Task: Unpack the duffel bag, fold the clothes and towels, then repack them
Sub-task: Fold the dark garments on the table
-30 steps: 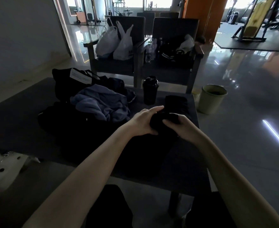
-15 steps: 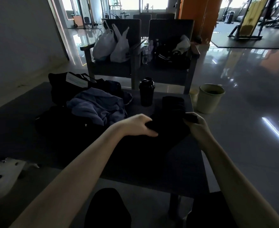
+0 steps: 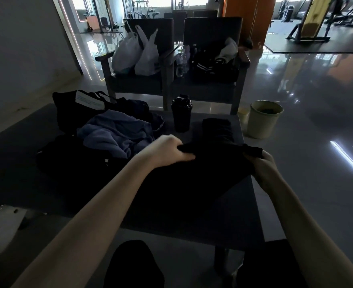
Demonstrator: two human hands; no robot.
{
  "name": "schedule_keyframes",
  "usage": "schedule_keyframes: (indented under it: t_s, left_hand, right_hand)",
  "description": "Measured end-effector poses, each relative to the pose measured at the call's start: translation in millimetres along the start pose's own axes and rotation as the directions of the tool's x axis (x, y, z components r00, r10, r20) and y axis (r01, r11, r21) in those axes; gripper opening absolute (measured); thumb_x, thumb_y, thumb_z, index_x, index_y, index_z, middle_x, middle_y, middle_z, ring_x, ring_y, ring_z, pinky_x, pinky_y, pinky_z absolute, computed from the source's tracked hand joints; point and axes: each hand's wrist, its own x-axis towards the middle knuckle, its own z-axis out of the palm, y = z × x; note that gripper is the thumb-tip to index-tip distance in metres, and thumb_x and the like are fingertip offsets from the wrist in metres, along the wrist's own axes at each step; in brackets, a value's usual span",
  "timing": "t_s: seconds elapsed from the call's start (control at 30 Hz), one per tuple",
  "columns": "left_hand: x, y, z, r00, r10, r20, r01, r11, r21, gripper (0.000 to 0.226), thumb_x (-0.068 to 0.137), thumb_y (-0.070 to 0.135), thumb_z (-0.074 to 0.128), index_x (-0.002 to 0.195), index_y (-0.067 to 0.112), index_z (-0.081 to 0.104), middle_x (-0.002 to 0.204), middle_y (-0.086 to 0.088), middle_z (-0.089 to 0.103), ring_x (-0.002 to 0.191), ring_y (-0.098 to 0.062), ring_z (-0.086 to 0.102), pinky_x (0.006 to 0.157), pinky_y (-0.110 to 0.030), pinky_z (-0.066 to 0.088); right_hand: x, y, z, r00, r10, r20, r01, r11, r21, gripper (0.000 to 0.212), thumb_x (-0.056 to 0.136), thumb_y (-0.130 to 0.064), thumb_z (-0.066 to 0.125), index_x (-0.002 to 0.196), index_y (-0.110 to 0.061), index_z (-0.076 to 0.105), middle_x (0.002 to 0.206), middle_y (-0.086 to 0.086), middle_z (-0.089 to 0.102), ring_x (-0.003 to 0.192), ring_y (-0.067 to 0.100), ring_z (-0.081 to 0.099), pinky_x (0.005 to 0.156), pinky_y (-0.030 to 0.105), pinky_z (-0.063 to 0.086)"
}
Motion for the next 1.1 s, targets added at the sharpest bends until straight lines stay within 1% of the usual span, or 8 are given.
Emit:
schedule_keyframes:
  t_s: [0.1,0.23,0.37,0.47,0.6,0.7,0.87,1.1]
  left_hand:
    - [1.7,-14.9,11.3,0.964,-0.068,0.258,0.003,0.97,0.242,0.012,0.078,0.024,0.069,0.078,0.015,0.062,0.083,-0.002,0.065,0.076,-0.019,0.064,0.067,-0.032,0.051]
    - [6.2,-45.4,38.2,0.998,-0.054,0.037,0.031,0.891,0.454,0.01,0.089,0.016,0.049,0.098,0.015,0.054,0.108,-0.007,0.061,0.099,-0.028,0.058,0.078,-0.035,0.041]
    - [23.7,-62.5,21.1,0.971,-0.24,-0.017,0.241,0.967,0.078,0.017,0.091,0.02,0.05,0.106,0.012,0.055,0.11,-0.013,0.062,0.091,-0.028,0.06,0.074,-0.031,0.043]
    - [26.5,-50.2,-12.1,0.913,-0.286,0.291,0.372,0.874,-0.311,0.023,0.091,0.021,0.058,0.105,0.004,0.064,0.101,-0.016,0.066,0.082,-0.025,0.063,0.074,-0.031,0.048]
    - [19.9,-33.7,-46.3,0.767,-0.273,0.581,0.474,0.851,-0.226,0.044,0.081,0.035,0.072,0.109,0.003,0.063,0.104,-0.015,0.071,0.094,-0.028,0.068,0.09,-0.042,0.053]
    - [27.6,-43.8,-45.5,0.852,-0.289,0.437,0.333,0.942,-0.027,0.028,0.077,0.021,0.077,0.101,0.01,0.067,0.1,-0.011,0.072,0.091,-0.025,0.069,0.087,-0.039,0.055]
    - [39.4,-74.2,-29.9,0.951,-0.231,-0.207,0.26,0.957,0.127,0.028,0.086,0.006,0.053,0.109,0.016,0.064,0.102,-0.007,0.061,0.087,-0.023,0.057,0.073,-0.032,0.046]
    - [67.0,-88.2,-39.9,0.918,-0.325,-0.229,0.278,0.937,-0.214,0.016,0.091,0.03,0.062,0.098,0.016,0.065,0.089,-0.002,0.063,0.075,-0.013,0.059,0.063,-0.025,0.043]
  right_hand:
    - [10.0,2.4,-6.7,0.999,0.013,-0.04,-0.014,0.999,-0.029,0.016,0.088,0.004,0.055,0.089,-0.011,0.06,0.084,0.012,0.062,0.07,0.02,0.059,0.059,0.026,0.05]
    - [13.9,7.5,-15.6,0.998,0.036,-0.052,-0.038,0.999,-0.036,0.027,0.086,0.012,0.048,0.088,-0.012,0.06,0.08,0.012,0.06,0.066,0.019,0.058,0.052,0.024,0.049]
    - [13.3,10.8,-23.9,0.996,0.088,0.017,-0.088,0.996,-0.023,0.017,0.09,0.004,0.052,0.095,-0.008,0.063,0.077,0.01,0.062,0.062,0.017,0.058,0.051,0.024,0.049]
    - [19.0,11.5,-29.2,0.986,0.166,-0.014,-0.166,0.984,-0.058,0.014,0.088,0.001,0.055,0.099,-0.001,0.065,0.075,0.011,0.062,0.061,0.02,0.058,0.052,0.024,0.048]
    - [26.9,7.7,-22.6,0.977,0.207,-0.054,-0.212,0.971,-0.109,0.011,0.086,0.002,0.055,0.091,0.0,0.064,0.078,0.014,0.063,0.063,0.022,0.062,0.05,0.022,0.05]
    - [32.3,9.1,-10.8,0.978,0.167,-0.124,-0.178,0.981,-0.08,0.015,0.083,-0.001,0.062,0.098,0.0,0.064,0.083,0.015,0.066,0.069,0.023,0.064,0.058,0.026,0.052]
    - [34.5,11.6,5.5,0.978,0.084,-0.192,-0.091,0.995,-0.027,0.017,0.085,-0.003,0.064,0.102,-0.005,0.065,0.078,0.007,0.064,0.067,0.017,0.06,0.051,0.019,0.049]
    - [49.3,0.3,5.3,0.972,0.134,-0.191,-0.146,0.988,-0.05,0.005,0.082,-0.006,0.065,0.079,-0.009,0.065,0.073,0.007,0.062,0.063,0.017,0.059,0.045,0.016,0.048]
